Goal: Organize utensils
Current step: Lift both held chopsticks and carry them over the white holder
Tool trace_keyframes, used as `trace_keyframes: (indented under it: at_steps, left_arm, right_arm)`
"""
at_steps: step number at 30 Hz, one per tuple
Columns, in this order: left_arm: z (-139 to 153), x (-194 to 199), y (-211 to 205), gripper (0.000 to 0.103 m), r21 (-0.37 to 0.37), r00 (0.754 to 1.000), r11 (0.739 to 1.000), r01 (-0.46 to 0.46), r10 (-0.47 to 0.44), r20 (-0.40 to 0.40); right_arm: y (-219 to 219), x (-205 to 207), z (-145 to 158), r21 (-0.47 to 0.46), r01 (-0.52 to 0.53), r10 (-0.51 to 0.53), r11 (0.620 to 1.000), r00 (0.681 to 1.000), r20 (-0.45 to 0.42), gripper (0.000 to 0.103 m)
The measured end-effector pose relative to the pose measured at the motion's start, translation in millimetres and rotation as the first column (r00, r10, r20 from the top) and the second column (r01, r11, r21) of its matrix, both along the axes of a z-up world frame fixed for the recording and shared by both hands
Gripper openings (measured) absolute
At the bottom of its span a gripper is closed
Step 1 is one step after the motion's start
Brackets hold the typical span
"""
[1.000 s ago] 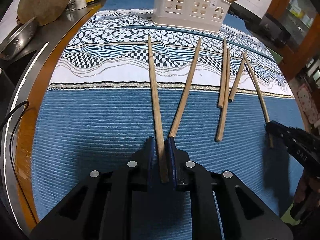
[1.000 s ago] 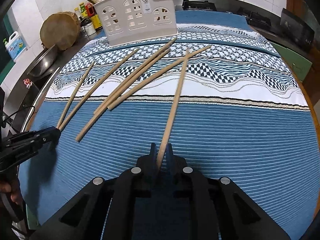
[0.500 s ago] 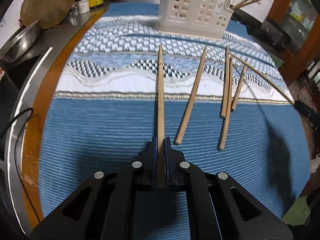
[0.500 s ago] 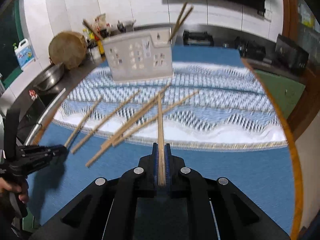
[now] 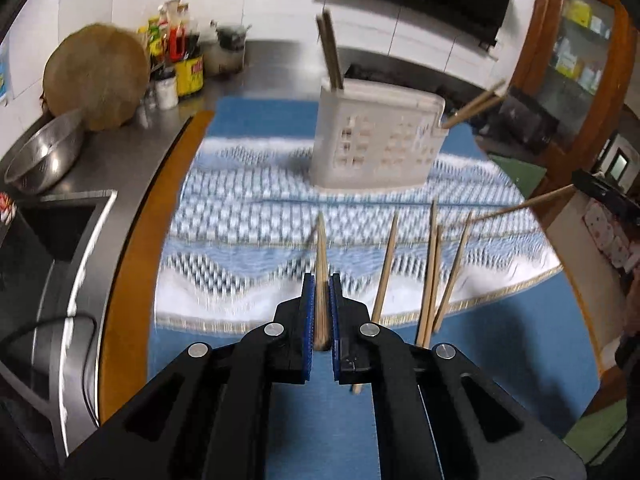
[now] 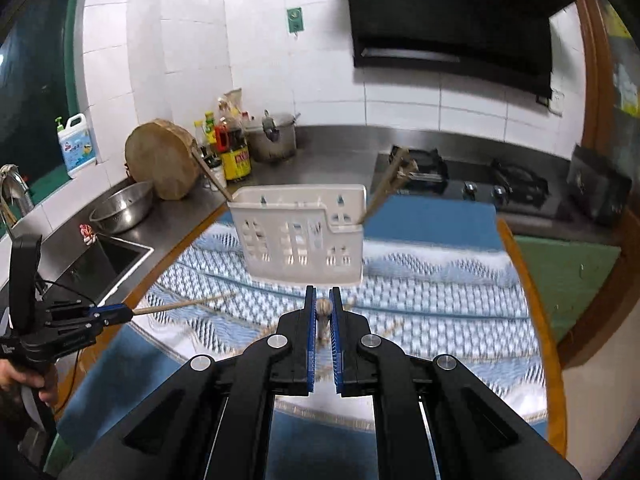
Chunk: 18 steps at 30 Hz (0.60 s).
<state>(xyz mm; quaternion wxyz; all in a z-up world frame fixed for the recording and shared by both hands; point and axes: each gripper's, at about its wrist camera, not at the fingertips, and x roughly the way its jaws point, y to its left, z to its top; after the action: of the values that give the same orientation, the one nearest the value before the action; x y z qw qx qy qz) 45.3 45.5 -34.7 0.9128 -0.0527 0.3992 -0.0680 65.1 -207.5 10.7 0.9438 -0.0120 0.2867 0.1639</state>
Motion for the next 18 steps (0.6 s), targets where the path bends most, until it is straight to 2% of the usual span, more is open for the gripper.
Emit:
trace_keyframes:
  at_steps: [10, 18]
  left_arm:
    - [46.6, 40.5, -2.5, 0.006, -0.020, 0.994, 0.996, 0.089, -0.087, 0.072]
    - [102.9, 61.0, -9.3, 0.006, -0.041, 0.975, 0.986, 0.162, -0.154, 0.163]
  right_arm:
    - [1.6, 44.1, 44.2, -0.003, -0.057, 0.058, 0.998, 0.998, 0.040, 0.006]
    - [3.6, 70.4, 98.6, -0.012, -0.105, 0.105, 0.994, 0.987, 0.118, 0.006]
